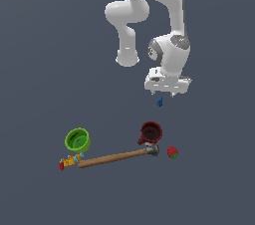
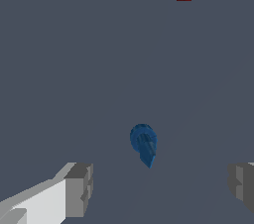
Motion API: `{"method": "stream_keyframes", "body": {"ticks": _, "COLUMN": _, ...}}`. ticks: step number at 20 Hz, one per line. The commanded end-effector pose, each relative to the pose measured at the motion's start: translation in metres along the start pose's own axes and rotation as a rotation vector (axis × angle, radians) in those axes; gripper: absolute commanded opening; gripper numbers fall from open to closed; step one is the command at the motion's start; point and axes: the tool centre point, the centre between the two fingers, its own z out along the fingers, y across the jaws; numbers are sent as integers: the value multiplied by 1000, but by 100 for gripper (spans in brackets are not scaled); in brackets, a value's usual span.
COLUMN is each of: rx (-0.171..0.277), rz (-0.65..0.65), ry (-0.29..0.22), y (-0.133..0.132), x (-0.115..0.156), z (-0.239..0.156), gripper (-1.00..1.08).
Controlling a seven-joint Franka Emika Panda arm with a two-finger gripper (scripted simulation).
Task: Pick up a designated object from a clutter of objects.
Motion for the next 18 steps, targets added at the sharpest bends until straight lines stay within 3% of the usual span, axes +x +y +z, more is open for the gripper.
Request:
{"method": "stream_keyframes", "body": {"ticks": 1, "rx": 1, "rz": 2, "ry": 0, "y": -1, "x": -2, "z": 2, "gripper": 100}}
{"method": "stream_keyframes", "body": {"ticks": 18, "rx": 1, "rz": 1, "ry": -1, "y": -1, "x": -3, "z": 47, "gripper": 100}}
